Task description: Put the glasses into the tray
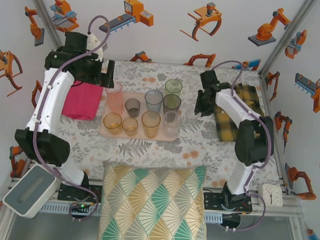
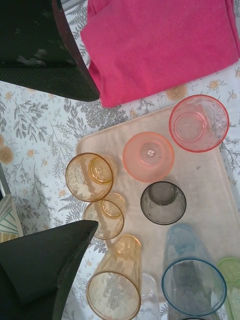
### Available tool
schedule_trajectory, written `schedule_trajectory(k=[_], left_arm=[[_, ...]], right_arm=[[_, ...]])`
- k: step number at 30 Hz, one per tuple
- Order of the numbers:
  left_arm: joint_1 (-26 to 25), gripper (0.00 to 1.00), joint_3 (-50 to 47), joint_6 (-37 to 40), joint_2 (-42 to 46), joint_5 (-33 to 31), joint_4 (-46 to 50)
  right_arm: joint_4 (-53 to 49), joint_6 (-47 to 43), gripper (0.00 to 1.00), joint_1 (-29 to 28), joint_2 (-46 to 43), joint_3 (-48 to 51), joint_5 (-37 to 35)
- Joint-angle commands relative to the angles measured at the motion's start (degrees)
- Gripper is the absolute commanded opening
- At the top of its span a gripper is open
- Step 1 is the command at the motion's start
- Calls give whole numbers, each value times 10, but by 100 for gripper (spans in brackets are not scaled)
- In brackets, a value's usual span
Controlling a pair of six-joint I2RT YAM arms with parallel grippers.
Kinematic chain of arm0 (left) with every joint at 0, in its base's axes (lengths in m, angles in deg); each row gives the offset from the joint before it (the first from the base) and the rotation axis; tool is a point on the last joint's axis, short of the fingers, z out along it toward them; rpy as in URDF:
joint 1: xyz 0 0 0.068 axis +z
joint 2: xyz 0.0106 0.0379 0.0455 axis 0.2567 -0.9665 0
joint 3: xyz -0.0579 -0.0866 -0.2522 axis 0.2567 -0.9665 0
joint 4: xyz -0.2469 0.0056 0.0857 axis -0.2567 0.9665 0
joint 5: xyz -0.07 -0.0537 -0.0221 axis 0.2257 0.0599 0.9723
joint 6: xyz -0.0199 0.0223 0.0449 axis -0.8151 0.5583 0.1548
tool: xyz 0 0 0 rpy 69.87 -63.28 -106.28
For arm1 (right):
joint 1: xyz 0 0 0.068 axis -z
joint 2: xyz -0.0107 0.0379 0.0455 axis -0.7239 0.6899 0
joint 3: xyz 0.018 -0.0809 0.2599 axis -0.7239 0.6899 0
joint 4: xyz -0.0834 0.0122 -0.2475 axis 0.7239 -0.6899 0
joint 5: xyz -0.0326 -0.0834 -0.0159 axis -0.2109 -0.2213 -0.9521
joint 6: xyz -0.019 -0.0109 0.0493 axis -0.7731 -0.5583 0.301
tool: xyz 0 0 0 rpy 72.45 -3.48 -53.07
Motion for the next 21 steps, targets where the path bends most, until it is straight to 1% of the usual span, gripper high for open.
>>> schedule_trajectory(k=[1, 9, 21], left_arm=[[1, 94, -10, 10, 25, -7, -8], [2, 94, -37, 18, 44, -17, -14], [8, 94, -63, 21, 56, -22, -21]], right_arm=[[9, -6, 32, -1, 20, -5, -4], [8, -8, 28, -2, 38, -8, -4], [-4, -14, 7, -2, 47, -19, -16]])
